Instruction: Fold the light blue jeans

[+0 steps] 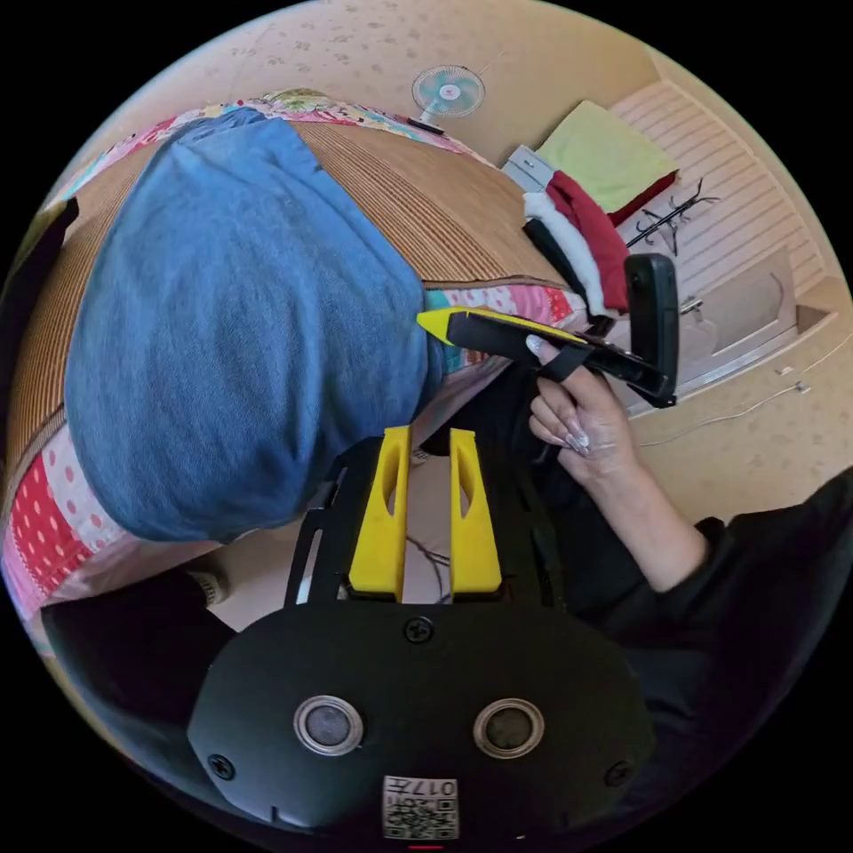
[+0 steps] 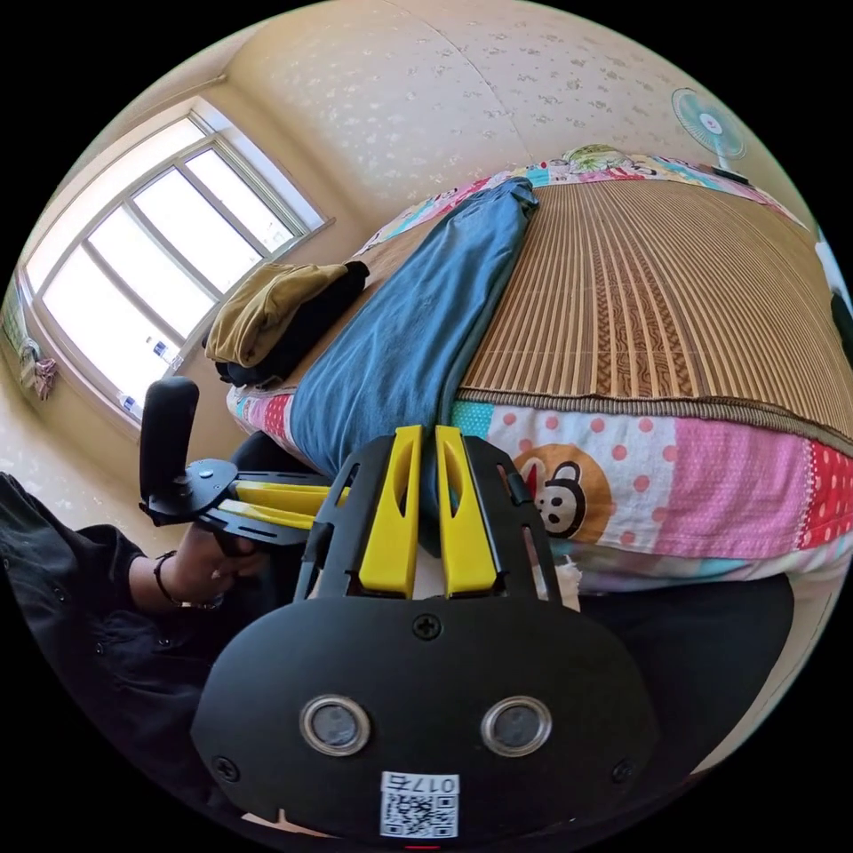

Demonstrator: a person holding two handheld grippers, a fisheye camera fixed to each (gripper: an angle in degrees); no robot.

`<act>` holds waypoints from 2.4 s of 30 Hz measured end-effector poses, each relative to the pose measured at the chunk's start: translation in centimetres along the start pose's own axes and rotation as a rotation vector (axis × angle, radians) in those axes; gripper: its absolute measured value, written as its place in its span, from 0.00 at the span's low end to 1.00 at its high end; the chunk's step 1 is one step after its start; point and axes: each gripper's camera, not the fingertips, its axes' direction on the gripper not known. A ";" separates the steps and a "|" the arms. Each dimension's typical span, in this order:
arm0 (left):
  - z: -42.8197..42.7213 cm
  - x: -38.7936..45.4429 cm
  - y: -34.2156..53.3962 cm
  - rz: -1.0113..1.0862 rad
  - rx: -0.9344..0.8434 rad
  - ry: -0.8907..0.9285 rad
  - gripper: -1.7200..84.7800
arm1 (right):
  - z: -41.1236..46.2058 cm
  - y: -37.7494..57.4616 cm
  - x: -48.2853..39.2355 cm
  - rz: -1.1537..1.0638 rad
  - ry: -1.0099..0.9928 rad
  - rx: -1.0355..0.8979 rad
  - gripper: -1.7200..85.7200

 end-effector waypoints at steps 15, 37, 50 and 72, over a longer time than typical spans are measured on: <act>-1.6 -3.8 1.4 0.019 0.038 0.023 0.02 | -4.3 -1.9 5.9 0.017 -0.058 0.016 0.05; -11.2 -25.4 8.6 0.045 0.534 1.167 0.01 | -6.4 -3.6 16.5 0.036 -1.106 -0.077 0.15; -11.5 -26.1 7.8 0.012 0.434 1.061 0.01 | -7.3 -4.2 16.0 -0.014 -1.083 -0.050 0.05; -15.8 -26.1 10.4 -0.344 0.635 0.331 0.02 | -4.5 -4.8 5.4 0.035 -0.157 -0.449 0.03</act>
